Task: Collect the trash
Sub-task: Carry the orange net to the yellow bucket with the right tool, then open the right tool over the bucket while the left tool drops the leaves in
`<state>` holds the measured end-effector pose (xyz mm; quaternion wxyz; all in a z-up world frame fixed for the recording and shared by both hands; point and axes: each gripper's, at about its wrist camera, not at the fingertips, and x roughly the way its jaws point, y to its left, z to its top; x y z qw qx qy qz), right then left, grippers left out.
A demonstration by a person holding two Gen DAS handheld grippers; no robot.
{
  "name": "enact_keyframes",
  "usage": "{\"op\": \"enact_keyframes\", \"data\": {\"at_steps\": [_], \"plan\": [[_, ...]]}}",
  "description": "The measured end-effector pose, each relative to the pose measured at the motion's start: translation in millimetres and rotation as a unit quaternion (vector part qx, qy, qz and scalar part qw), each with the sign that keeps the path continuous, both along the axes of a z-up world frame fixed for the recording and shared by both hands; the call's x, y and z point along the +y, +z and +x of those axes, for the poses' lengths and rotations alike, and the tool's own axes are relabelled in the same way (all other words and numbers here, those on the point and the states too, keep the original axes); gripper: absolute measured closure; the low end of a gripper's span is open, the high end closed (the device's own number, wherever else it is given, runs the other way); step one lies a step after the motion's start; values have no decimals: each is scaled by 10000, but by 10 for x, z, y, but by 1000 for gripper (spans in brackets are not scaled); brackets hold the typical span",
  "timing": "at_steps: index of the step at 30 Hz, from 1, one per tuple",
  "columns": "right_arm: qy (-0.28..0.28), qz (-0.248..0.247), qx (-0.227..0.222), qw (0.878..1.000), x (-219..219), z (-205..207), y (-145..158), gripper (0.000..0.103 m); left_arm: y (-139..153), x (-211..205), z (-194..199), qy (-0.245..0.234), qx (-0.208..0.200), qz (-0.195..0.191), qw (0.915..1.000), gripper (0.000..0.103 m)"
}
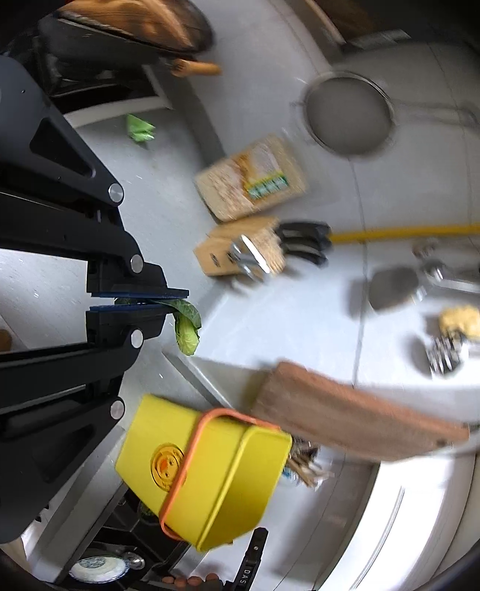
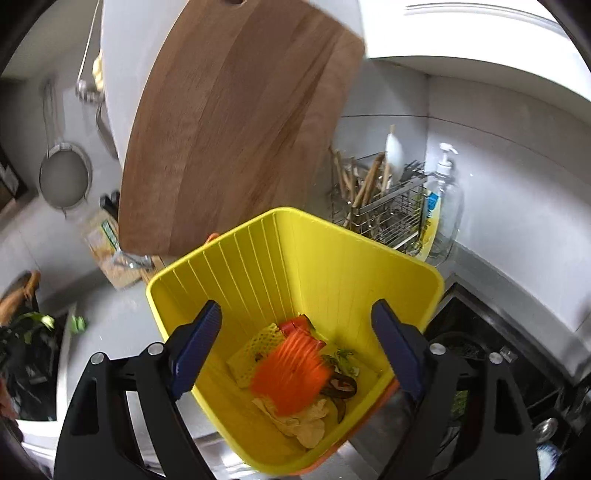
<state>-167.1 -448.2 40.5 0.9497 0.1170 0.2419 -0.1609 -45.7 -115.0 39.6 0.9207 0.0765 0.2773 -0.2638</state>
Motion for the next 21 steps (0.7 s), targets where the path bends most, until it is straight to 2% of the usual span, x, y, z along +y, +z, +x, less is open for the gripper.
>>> {"op": "enact_keyframes", "data": {"at_steps": [6,8,12,14,17,21], "plan": [[-415,262,-617,9969,-134,-416,137,22,399,-516,3,-941,-438,-357,9940,99],[-536,319,-740,9953,-172,-534,159,22,548,-804,-6,-1401,-593,-499,9871,99],[-732,341,-851,9931,-192,-741,194,22,699,-1407,-51,-2137,-826,-493,9722,99],[-830,319,-870,9922,-189,-838,197,22,684,-1688,-59,-2377,-835,-372,9670,99],[-971,260,-878,9911,-166,-970,198,22,594,-2037,-69,-2702,-609,-251,9606,99],[-1186,338,-985,9875,-186,-1174,171,22,425,-2341,-146,-2961,-445,-42,9541,99]]}}
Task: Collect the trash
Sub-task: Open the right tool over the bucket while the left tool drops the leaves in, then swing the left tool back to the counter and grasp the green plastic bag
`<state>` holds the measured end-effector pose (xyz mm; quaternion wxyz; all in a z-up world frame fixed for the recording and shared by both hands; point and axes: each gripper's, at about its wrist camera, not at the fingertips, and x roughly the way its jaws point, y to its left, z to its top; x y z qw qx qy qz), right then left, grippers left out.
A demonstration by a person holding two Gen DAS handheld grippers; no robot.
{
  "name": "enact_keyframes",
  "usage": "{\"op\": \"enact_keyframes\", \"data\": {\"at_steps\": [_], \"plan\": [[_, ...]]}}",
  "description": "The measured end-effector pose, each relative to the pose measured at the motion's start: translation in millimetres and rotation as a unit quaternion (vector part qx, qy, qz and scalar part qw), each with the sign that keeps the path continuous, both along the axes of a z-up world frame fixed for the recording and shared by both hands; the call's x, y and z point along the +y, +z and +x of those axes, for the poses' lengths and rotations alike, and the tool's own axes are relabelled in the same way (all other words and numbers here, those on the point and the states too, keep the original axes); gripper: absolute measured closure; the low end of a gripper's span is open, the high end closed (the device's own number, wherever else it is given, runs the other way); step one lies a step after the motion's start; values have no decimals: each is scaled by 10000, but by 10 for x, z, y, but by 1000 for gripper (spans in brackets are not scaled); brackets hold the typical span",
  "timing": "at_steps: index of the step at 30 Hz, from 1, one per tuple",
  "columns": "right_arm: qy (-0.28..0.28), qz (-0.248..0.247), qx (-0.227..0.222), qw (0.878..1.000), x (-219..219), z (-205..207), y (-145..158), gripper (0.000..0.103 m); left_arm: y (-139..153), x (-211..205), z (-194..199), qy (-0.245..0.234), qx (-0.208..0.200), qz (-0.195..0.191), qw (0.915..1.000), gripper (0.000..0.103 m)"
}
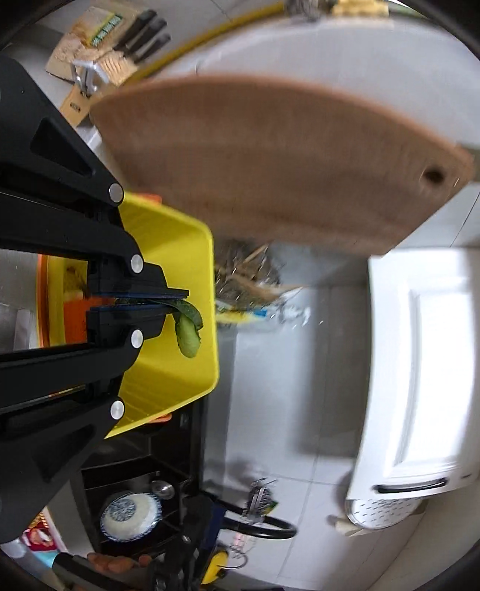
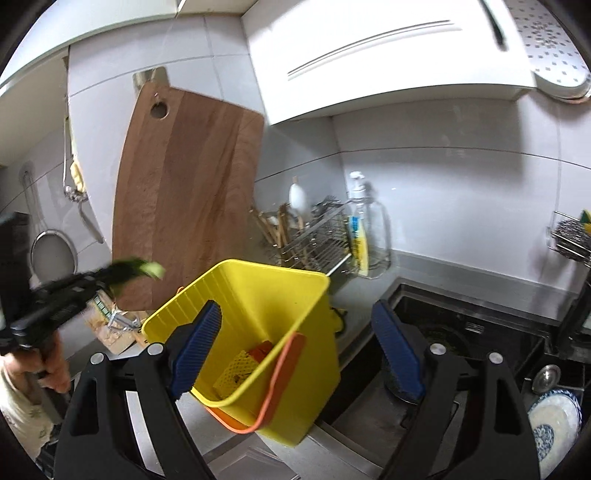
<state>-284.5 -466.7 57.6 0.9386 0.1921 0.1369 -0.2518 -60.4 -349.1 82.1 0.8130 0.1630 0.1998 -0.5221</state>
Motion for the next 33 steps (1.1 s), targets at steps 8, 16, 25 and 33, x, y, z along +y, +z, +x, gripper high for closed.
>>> {"op": "enact_keyframes", "data": {"at_steps": [8,16,25,33], "plan": [[-11,79,-145,9999,22,-72,-1,22,-213,-240,-54,-181,268,450,9985,99],[280,-52,-262,9993,66,95,111,22,-121,21,-44,166,31,205,9996,23],[915,-479,-118,9946,330,543,245,22,56,664,28,1112,-244,-152,9934,7],[1723,-739,-40,9823,680,983,303,15,-502,1628,507,3240,-306,190,9454,4]]}}
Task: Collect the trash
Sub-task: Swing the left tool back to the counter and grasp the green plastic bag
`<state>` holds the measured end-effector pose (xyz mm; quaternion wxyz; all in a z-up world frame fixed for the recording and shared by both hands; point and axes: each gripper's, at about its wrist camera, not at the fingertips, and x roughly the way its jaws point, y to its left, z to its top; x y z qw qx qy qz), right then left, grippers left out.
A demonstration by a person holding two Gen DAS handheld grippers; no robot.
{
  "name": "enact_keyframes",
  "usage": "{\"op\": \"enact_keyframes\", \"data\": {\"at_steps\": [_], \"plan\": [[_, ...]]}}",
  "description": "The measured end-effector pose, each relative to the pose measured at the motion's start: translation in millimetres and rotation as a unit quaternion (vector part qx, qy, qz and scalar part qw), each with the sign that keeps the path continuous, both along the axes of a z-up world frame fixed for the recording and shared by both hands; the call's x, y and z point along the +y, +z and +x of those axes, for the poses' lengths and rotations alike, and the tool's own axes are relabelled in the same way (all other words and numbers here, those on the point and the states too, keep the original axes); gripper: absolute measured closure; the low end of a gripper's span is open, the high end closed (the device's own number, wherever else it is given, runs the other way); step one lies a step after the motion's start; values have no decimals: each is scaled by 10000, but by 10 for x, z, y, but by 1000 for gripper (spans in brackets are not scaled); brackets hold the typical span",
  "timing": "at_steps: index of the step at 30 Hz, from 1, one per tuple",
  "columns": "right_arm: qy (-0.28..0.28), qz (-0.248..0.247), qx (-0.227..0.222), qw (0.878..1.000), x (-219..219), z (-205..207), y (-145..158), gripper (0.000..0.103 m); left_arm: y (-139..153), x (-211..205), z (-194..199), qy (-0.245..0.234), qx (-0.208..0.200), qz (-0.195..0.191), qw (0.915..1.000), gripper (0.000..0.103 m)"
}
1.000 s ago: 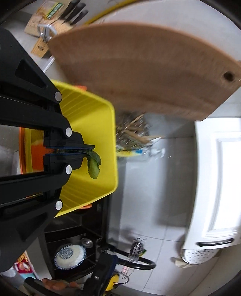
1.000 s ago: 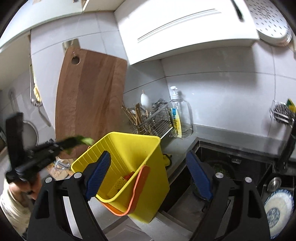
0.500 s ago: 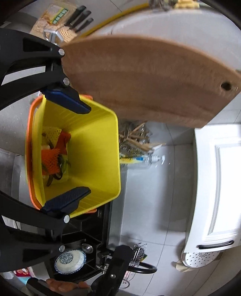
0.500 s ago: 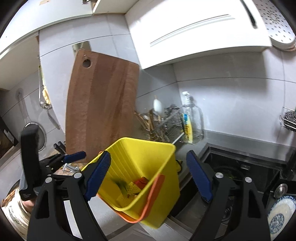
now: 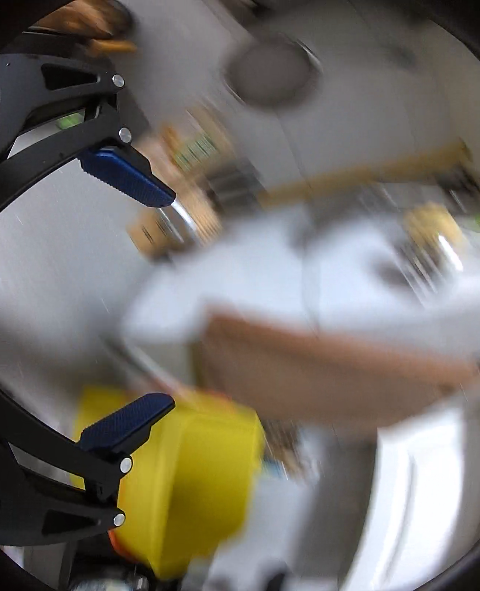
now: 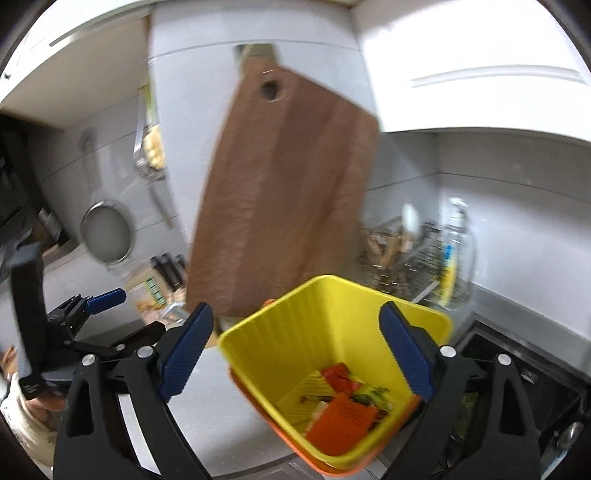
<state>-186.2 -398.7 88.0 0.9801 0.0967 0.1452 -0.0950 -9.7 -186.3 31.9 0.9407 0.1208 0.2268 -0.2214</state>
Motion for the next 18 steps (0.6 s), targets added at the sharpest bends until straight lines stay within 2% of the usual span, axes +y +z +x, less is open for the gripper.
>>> {"op": "enact_keyframes", "data": {"at_steps": [3,5,6,8,11,12,15,18], "plan": [[322,-94,43,9994,153,125,-2,14,-428,463,276,924,187,70,9955,4],[481,-145,78,9987,253,190,-6,11,-799,768,538,1513,389,340,9871,4],[557,-164,96,9983,297,221,-8,11,-996,926,687,1833,433,565,9805,4],[715,-180,153,9972,398,302,-4,11,-1228,1146,871,2240,432,759,9707,4],[896,-203,242,9955,517,395,-5,11,-1514,1551,1302,2938,765,789,9495,4],[968,-206,282,9947,564,426,-8,11,-1589,1665,1391,3078,838,773,9446,4],[1156,-262,400,9921,711,497,-18,11,-1769,1965,1673,3621,1065,866,9220,4],[1284,-344,489,9899,839,547,-32,11,-1911,2224,1890,3926,1213,911,9071,4]]}}
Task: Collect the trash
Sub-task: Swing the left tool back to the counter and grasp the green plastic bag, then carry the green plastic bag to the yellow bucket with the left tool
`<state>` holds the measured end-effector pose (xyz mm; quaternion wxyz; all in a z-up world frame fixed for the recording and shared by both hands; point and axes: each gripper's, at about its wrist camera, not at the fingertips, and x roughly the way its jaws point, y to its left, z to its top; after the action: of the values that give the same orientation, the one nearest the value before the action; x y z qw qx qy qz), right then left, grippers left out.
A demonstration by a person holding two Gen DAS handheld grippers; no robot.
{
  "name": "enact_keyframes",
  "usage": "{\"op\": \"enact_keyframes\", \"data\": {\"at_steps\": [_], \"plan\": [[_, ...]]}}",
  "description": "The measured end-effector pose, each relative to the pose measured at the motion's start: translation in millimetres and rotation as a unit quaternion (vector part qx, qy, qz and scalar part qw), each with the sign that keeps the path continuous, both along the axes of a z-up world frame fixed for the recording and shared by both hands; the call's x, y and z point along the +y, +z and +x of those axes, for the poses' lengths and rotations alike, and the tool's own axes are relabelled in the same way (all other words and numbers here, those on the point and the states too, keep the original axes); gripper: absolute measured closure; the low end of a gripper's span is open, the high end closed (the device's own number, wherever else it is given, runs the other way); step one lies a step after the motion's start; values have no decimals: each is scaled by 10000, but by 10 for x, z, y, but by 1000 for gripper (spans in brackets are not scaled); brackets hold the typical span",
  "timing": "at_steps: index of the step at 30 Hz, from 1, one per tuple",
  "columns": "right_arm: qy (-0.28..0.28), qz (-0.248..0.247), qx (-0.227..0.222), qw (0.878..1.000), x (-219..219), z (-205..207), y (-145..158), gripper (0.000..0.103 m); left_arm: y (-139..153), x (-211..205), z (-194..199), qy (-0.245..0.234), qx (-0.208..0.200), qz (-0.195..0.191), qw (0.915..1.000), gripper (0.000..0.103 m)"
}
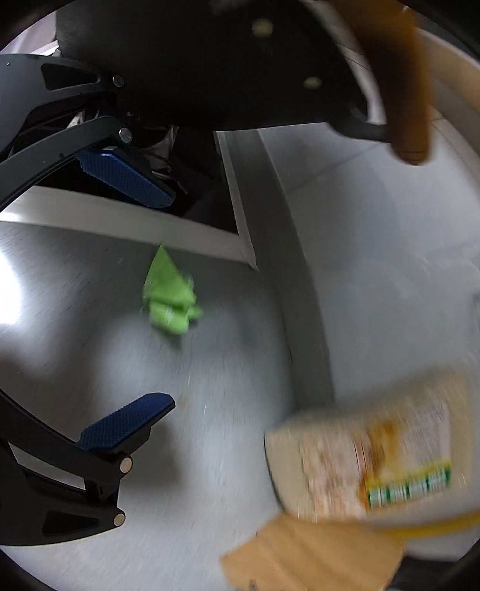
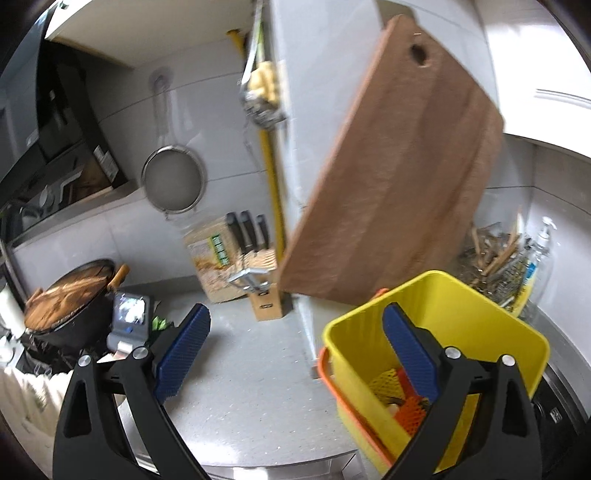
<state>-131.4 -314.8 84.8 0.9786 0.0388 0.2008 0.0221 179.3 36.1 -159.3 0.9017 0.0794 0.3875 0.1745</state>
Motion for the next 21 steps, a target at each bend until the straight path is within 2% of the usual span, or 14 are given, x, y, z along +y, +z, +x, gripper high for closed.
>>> {"op": "enact_keyframes", "data": {"at_steps": [3,4,6,7,8,12,14,15,21], "plan": [[83,-25,102,9999,88,67,-18,11,-133,173,172,171,206,-24,9996,4],[100,-41,141,9998,110,85,-23,11,-187,217,225,219,294,-11,9993,8],[156,-48,169,9997,161,104,-26,11,-342,325,317,243,716,-231,9969,39],[169,-42,188,9997,180,113,-34,11,-388,366,337,190,811,-445,9955,64],[191,-30,212,9996,200,128,-47,11,-375,381,323,154,735,-511,9959,70],[198,-30,366,9991,255,206,-97,11,-356,268,255,-316,798,-528,9949,76],[218,-3,364,9991,261,230,-102,11,-327,179,186,-466,797,-656,9936,77],[225,16,362,9991,260,246,-104,11,-283,118,107,-555,763,-788,9924,78],[322,68,455,9984,276,348,-149,11,60,-454,-392,-1478,468,-991,9829,78]]}}
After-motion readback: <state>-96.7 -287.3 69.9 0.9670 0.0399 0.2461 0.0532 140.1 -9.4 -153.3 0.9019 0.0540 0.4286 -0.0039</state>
